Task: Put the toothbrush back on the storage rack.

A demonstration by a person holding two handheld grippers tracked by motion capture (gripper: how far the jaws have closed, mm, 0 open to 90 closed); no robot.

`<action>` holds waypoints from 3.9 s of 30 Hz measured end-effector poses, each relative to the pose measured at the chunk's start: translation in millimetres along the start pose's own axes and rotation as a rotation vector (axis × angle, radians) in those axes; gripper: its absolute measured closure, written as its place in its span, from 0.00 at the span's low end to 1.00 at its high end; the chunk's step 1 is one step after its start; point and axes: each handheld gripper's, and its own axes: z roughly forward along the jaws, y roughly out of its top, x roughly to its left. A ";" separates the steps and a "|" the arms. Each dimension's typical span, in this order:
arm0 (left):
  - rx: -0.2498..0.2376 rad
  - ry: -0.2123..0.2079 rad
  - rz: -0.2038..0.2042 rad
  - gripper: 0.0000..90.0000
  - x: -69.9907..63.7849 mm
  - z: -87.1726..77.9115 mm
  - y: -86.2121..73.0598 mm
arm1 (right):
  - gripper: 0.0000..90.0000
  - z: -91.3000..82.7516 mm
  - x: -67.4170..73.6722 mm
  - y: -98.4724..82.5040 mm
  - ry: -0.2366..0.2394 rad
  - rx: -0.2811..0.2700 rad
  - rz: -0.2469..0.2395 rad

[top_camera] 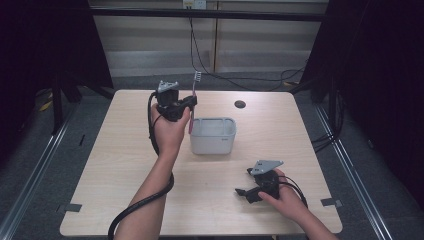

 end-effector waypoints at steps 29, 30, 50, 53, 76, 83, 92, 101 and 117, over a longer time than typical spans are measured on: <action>-0.004 0.002 0.009 0.90 -8.6 19.9 3.0 | 0.14 0.0 0.1 0.0 0.002 0.001 0.001; -0.004 0.002 0.009 0.90 -8.6 19.9 3.0 | 0.14 0.0 0.1 0.0 0.002 0.001 0.001; -0.004 0.030 0.013 0.90 -4.9 29.4 -5.3 | 0.14 0.0 0.2 0.0 0.002 0.001 0.002; 0.004 0.035 0.019 0.90 -2.9 30.8 -7.5 | 0.14 0.0 0.1 0.0 0.003 0.001 0.001; -0.007 0.043 0.007 0.90 1.8 33.6 -22.7 | 0.14 -0.1 0.3 0.0 0.004 0.002 0.004; 0.011 0.048 -0.002 0.89 3.4 31.0 -31.2 | 0.14 -0.1 0.3 0.0 0.003 0.002 0.004; 0.060 0.045 -0.006 1.00 1.1 29.5 -35.0 | 0.14 -0.1 0.3 0.0 0.003 0.002 0.004; 0.063 0.040 0.006 0.95 0.6 21.1 -30.4 | 0.14 -0.1 0.2 0.0 0.004 0.002 0.004; 0.094 0.013 0.009 0.71 19.1 -9.9 -29.8 | 0.14 -0.1 0.2 0.0 0.005 0.003 0.003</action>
